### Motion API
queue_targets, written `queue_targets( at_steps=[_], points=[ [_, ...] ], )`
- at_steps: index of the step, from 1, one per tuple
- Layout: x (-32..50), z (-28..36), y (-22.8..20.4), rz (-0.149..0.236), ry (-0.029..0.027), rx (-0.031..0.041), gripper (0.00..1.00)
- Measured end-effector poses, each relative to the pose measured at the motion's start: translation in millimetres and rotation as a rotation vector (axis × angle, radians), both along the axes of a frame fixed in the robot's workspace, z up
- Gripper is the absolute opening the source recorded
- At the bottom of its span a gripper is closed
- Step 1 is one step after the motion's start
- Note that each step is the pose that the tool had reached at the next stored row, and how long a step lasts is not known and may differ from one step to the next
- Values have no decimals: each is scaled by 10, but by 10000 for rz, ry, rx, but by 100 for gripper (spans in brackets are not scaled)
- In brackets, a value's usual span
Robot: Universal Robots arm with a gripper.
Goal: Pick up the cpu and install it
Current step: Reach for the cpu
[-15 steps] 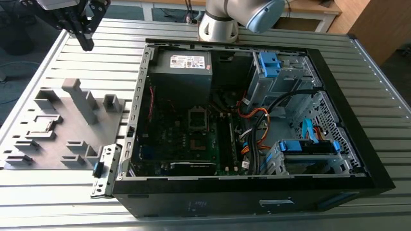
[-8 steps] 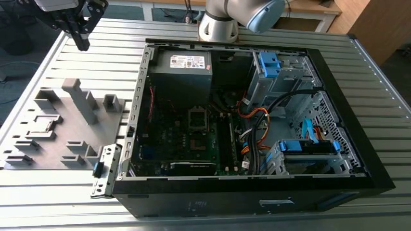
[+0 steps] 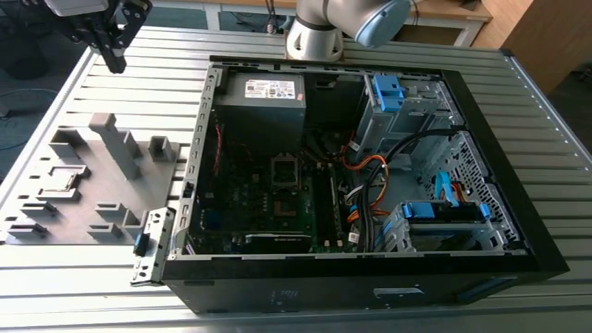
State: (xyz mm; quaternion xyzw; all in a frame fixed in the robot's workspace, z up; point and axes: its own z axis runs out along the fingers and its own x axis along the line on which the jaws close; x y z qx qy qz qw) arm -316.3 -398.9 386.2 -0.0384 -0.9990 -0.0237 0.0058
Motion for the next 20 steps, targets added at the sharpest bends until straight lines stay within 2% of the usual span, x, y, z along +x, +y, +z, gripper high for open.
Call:
queue_targets(
  at_steps=[7,20],
  points=[
    [-147,-16,-1,0,0,1,11],
    [-407,-84,-1,0,0,0,11]
  ],
)
